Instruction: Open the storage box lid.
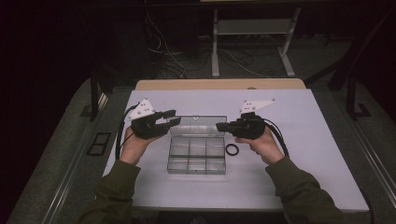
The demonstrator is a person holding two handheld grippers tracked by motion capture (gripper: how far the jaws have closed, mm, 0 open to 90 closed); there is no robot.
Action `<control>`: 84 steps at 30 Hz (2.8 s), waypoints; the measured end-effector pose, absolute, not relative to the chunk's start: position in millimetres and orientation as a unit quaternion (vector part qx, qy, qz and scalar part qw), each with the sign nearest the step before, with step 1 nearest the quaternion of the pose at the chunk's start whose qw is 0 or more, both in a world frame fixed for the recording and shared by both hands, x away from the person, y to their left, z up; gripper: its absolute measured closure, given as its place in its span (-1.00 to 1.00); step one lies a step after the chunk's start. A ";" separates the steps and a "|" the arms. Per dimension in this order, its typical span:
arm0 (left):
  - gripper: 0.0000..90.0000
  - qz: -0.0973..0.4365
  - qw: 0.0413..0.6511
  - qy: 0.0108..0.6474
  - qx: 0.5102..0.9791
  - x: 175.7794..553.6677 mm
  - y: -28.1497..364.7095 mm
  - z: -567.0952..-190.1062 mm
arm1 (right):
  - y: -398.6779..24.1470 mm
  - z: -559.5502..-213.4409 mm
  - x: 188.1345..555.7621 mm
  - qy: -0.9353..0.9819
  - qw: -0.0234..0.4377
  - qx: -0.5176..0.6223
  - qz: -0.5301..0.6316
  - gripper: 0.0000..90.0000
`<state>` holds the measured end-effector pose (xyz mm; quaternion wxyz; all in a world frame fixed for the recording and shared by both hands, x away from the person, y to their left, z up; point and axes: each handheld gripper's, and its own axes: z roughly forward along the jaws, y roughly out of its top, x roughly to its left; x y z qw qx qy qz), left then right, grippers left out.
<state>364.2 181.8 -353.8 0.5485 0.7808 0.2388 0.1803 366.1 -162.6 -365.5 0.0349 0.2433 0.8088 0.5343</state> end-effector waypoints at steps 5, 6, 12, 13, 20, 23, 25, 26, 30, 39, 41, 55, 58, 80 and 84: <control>0.37 0.180 0.551 0.239 0.779 368.1 182.0 -354.0 | -172.4 -368.2 356.6 0.812 0.041 0.242 0.530 0.91; 0.37 0.179 0.551 0.239 0.779 368.9 182.1 -354.1 | -174.5 -368.7 354.5 0.812 0.042 0.243 0.530 0.88; 0.39 0.178 0.551 0.237 0.780 374.4 183.1 -354.4 | -188.9 -372.5 342.2 0.810 0.052 0.250 0.527 0.64; 0.40 0.177 0.552 0.237 0.780 375.4 183.3 -354.5 | -191.1 -373.4 340.3 0.811 0.056 0.250 0.527 0.59; 0.42 0.175 0.554 0.234 0.780 381.4 183.9 -354.9 | -205.3 -382.8 329.4 0.812 0.071 0.266 0.515 0.22; 0.43 0.174 0.554 0.231 0.781 384.6 183.9 -354.7 | -211.7 -387.0 324.7 0.812 0.084 0.277 0.507 0.13; 0.43 0.174 0.553 0.231 0.782 386.9 183.7 -354.6 | -216.5 -390.2 321.8 0.810 0.080 0.286 0.505 0.07; 0.43 0.174 0.552 0.230 0.782 388.2 183.7 -354.7 | -218.6 -392.1 320.5 0.811 0.084 0.289 0.502 0.02; 0.44 0.174 0.552 0.229 0.782 393.4 183.9 -355.6 | -227.7 -399.2 314.0 0.807 0.093 0.307 0.496 -0.10; 0.41 0.170 0.546 0.230 0.788 406.4 183.2 -356.8 | -247.4 -413.3 298.6 0.799 0.106 0.323 0.495 -0.36; 0.41 0.169 0.547 0.229 0.788 408.9 183.4 -357.7 | -251.9 -415.8 295.3 0.799 0.110 0.325 0.494 -0.38; 0.34 0.162 0.543 0.228 0.792 424.5 182.9 -362.2 | -275.2 -436.0 274.7 0.790 0.120 0.353 0.487 -0.55; 0.32 0.163 0.543 0.222 0.794 428.4 182.8 -363.8 | -277.3 -438.4 270.9 0.793 0.122 0.352 0.482 -0.55; 0.10 0.162 0.541 0.232 0.792 450.9 179.5 -382.5 | -290.1 -442.3 257.9 0.783 0.126 0.367 0.486 -0.54; 0.06 0.168 0.535 0.235 0.794 452.3 177.5 -384.2 | -289.4 -442.4 257.6 0.783 0.124 0.368 0.486 -0.54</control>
